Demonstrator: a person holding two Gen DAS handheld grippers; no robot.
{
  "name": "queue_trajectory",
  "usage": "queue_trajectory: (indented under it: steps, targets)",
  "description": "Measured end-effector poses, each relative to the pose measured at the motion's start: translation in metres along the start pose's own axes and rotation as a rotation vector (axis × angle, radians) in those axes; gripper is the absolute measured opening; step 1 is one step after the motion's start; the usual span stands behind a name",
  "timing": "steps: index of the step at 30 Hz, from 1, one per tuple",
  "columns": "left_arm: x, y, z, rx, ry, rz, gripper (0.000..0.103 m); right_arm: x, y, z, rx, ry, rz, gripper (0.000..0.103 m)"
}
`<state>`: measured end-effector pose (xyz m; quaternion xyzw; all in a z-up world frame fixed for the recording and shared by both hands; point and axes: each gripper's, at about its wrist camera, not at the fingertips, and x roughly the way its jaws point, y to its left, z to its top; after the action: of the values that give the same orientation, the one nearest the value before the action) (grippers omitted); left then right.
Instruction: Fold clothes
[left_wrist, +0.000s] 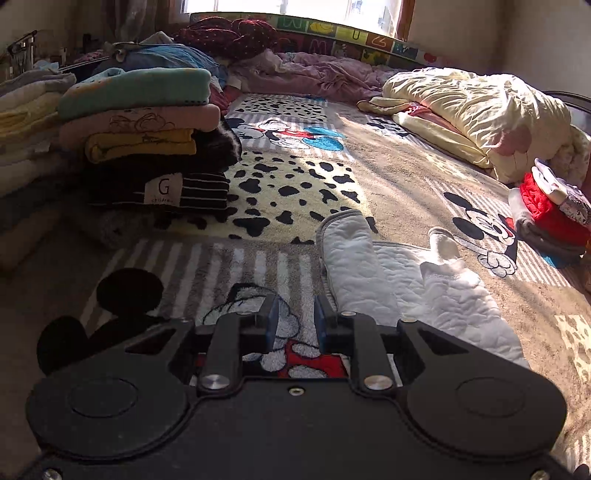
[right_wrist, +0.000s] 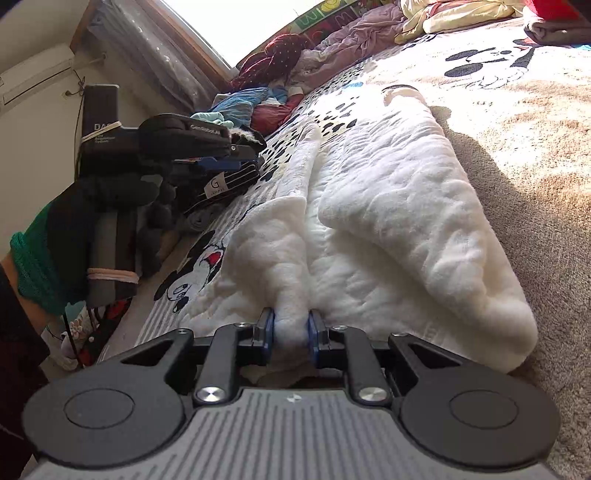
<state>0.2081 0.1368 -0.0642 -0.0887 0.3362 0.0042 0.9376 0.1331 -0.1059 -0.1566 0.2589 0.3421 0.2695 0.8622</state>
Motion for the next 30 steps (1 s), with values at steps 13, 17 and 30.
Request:
queue_trajectory:
  steps: [13, 17, 30]
  targets:
    - [-0.090, 0.053, -0.137, -0.617, 0.120, -0.174, 0.043, -0.009, -0.005, -0.001, -0.001, -0.059, -0.025, 0.024]
    - [-0.073, 0.051, -0.150, -0.714, 0.096, -0.177, 0.045, -0.011, -0.003, -0.003, -0.021, -0.064, -0.031, 0.024]
    - [-0.081, -0.065, -0.025, 0.083, -0.178, -0.127, 0.007, -0.049, 0.018, 0.003, -0.193, -0.132, -0.104, 0.029]
